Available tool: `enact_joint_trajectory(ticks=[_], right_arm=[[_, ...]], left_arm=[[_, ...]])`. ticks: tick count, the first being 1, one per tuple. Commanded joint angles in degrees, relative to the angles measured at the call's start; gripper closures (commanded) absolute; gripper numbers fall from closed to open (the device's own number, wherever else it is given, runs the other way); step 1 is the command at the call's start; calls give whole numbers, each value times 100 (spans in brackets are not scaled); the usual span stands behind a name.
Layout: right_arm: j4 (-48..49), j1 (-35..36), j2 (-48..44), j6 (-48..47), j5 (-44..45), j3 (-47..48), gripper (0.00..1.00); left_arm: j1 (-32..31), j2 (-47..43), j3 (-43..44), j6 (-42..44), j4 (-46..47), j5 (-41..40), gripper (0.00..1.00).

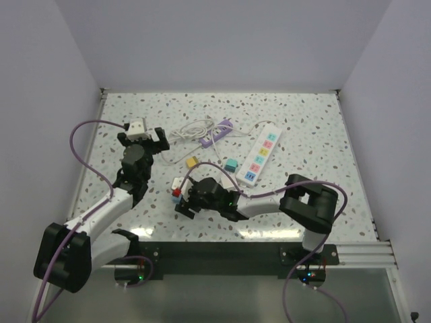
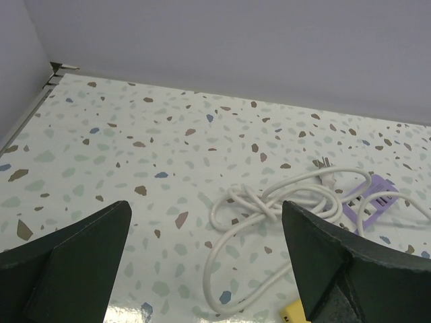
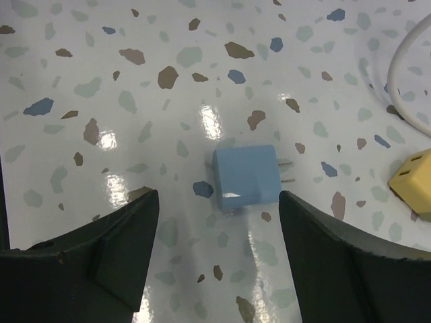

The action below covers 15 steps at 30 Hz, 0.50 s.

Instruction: Insert the plug

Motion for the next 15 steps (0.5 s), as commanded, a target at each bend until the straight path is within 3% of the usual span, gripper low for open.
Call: enact_joint_trajectory(ticks=[1,15], right_arm=[[211,32,240,-193,-2,354,26],[158,32,829,-404,156,714,29]], left_arm=[[-24,-76,201,81,68,59,0],[-24,-128,175,81,95,129,0]])
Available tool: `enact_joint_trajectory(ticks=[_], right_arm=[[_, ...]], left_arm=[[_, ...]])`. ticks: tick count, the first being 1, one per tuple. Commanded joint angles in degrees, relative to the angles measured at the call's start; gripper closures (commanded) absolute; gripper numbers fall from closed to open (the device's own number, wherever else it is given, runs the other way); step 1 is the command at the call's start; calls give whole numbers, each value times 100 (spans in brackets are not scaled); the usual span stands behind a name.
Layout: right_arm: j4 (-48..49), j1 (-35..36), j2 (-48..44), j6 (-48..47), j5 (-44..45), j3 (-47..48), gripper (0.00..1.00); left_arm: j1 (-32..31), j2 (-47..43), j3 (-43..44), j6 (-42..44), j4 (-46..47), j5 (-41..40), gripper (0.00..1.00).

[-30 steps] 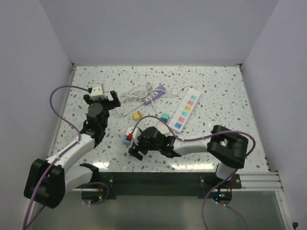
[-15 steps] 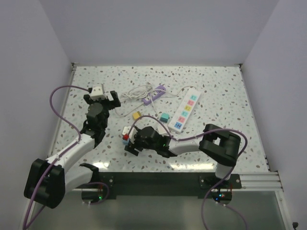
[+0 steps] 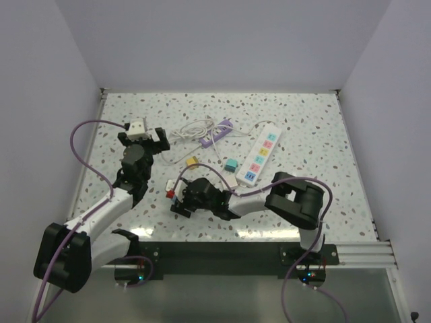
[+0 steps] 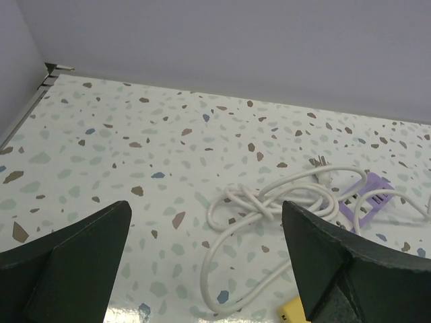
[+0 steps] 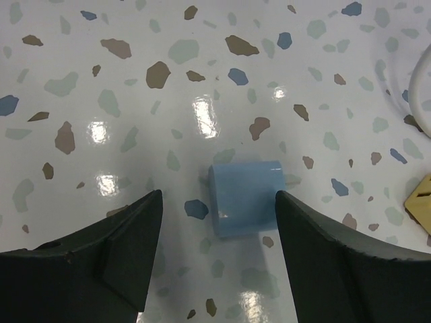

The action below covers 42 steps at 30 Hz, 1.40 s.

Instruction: Insert the plug

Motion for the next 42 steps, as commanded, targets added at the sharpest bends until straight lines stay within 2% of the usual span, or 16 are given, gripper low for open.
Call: enact_joint_trajectory(ticks=[1,4,8,11,17,19,22,25,30,33,37,40,42], right_arm=[[90,32,127,-174,143,262,29],[46,15,277,-227,178,359,30],[-41,23,338,-236,178,412,38],[-147,6,347,-236,178,429,40],[-341,-20,461,-280,380,430,36],[-297,-12,453,-289,485,386,30],[-358,-38,444,-289,512,385,26],[-411,-82,479,-280,503,447,26],[-437,-126,505,-253,485,447,35],[-341,-161,514,-201,634,403,44],[36,-196,514,-122,767,298,50],[204,-205,506,-69,811,218,65],[222,-275,471,1,776,218,71]], left_arm=[[-16,-126,174,81,95,55,0],[-24,-144,166,81,104,64,0],[-24,-170,157,81,104,81,0],[-24,-179,148,89,112,81,0],[-24,-197,131,81,121,116,0],[-24,-214,131,81,121,116,0],[-24,-214,113,81,130,125,0],[-24,-214,113,81,130,125,0],[-24,-214,122,81,139,134,0],[-16,-214,113,81,147,143,0],[-16,-197,104,81,174,160,0],[-24,-188,104,81,183,178,0],[-24,-188,113,81,191,187,0]])
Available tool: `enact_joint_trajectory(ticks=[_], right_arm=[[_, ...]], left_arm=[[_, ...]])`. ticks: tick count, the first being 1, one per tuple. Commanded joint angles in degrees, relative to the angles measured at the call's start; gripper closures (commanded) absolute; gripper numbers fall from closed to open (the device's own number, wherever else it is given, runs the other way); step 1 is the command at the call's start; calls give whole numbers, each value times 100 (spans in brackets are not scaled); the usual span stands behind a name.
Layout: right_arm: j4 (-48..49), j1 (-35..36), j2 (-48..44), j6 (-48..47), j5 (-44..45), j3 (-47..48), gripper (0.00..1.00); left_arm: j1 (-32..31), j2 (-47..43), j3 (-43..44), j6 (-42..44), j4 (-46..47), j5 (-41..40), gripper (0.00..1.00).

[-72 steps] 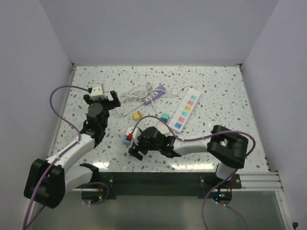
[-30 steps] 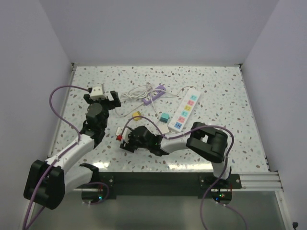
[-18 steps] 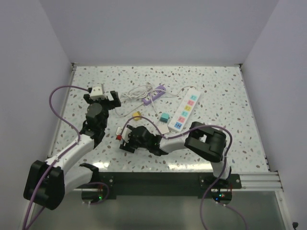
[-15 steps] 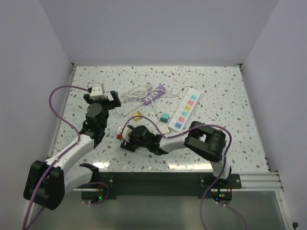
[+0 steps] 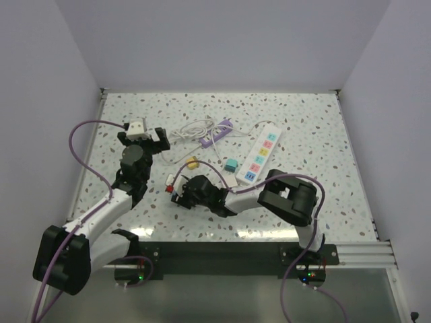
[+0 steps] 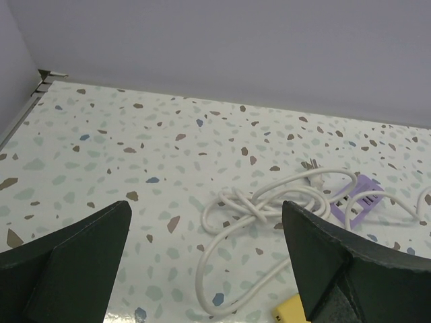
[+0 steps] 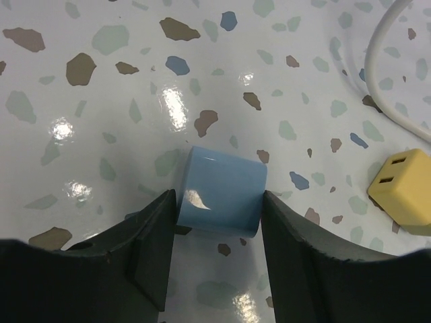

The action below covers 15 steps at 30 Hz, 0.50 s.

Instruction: Insert the plug

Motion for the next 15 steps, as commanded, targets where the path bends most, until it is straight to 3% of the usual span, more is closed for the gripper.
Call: enact_joint_trajectory(ticks=[1,4,8,14,15], right_arm=[[122,-135,-47,287,57,-72,74],[-71,-372,-346,586,-189,-107,77],[-554,-1030,-1031,1096,-1207,-247,80],[-1284,-2173,-1893,1852,-3360,-143,81],[-1390,-2305,-1937,1957,-4042,-82,81]], left_arm=[[-24,-87,104,81,185,95,0],[-16,-131,34,125,272,304,0],[-24,-280,-203,291,815,840,0],[-16,-728,-844,616,2028,2507,0],[-24,-799,-897,669,2135,2764,0]])
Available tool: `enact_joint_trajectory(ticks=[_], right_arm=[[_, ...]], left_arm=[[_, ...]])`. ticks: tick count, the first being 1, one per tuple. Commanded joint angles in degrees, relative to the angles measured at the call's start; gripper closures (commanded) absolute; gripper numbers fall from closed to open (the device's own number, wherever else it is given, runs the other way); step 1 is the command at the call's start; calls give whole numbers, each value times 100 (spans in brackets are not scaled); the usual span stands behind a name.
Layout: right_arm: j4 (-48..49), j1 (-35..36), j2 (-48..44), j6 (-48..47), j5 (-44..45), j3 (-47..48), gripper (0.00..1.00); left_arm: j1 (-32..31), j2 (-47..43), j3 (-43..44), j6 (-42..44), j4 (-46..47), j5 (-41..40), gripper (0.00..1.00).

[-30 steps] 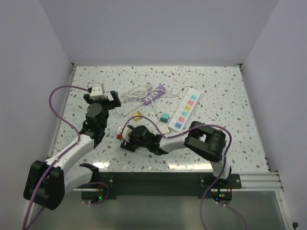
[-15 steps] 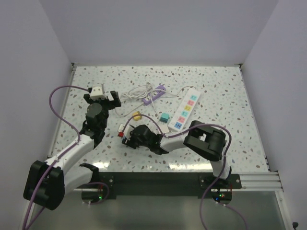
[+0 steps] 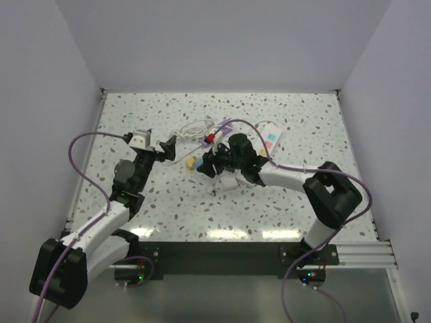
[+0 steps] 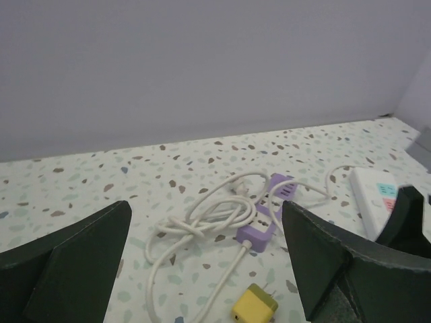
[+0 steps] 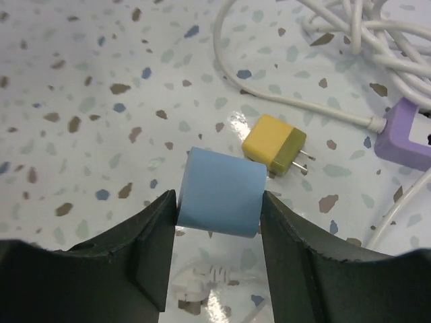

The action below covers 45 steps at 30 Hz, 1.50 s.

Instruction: Insert the plug

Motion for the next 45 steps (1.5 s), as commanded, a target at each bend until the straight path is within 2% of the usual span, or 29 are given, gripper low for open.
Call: enact_joint_trajectory(ticks=[1,5,7,8,15,16,25,31,36,40,45], right_arm=[[-488,-526,-371,782,-2106,260,81],[-471,-976,-231,1371,-3477,558,82],[-174,-1108,-73,1992,-4170,585,84],[324,-1126,-20,2266,-4375,542,84],[2620,-1258,7,4174,-5132,41,84],[2849,-1276,-10,4515,-5150,-12,84],[4440,-1311,42,5581,-5335,-214,84],[5012,-1302,139,6021,-5405,-241,84],[5128,-1162,218,6101,-5484,-197,84],[5145,-1109,297,6118,-5510,-144,84],[5435,-1056,227,6355,-5510,-118,84]], left_arm=[[-16,-248,-281,372,1117,1491,0],[-24,-301,-519,645,1873,3503,0],[-24,-258,-449,680,1883,4145,1],[-24,-249,-414,689,1804,4575,2],[-24,-494,-291,970,1374,5334,3],[-24,-512,-273,988,1286,5639,3],[-24,-354,-1,874,1048,7144,4],[-24,-108,122,856,977,7031,6],[-33,173,245,830,951,6890,9],[-51,287,307,830,916,6812,16],[-112,445,404,830,793,6855,21]])
